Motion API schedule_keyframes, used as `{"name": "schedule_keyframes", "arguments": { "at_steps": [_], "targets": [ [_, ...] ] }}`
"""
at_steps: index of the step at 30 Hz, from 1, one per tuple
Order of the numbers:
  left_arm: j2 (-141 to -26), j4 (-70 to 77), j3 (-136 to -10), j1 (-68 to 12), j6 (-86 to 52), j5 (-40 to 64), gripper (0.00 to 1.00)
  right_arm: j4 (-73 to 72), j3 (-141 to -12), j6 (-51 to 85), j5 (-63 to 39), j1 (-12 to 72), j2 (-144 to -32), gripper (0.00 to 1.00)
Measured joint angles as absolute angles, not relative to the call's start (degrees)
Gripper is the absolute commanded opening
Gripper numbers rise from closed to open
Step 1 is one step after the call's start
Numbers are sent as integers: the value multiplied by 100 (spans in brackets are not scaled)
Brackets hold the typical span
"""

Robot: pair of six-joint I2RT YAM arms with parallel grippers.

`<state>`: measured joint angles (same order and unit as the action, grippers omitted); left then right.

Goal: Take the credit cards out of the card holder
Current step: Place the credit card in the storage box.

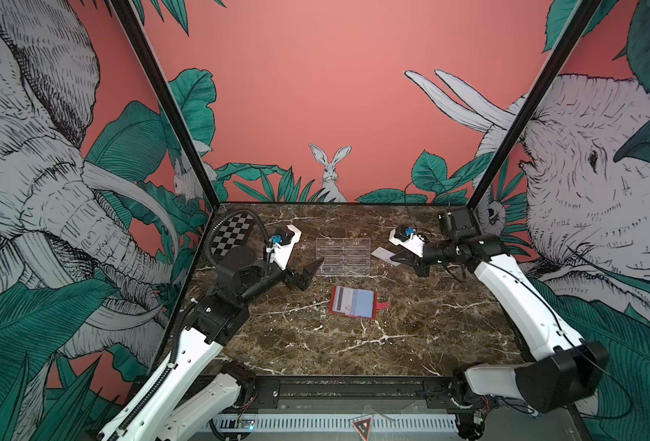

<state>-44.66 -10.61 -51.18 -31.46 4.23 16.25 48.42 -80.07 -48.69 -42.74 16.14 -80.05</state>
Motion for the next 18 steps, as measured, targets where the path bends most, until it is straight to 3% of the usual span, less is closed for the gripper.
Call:
{"name": "schedule_keyframes", "arguments": {
  "at_steps": [18],
  "targets": [
    [-4313,-720,-4628,-3146,425,2196,99,7262,-12317,-7406,-4381,1612,-12020,0]
  ]
}}
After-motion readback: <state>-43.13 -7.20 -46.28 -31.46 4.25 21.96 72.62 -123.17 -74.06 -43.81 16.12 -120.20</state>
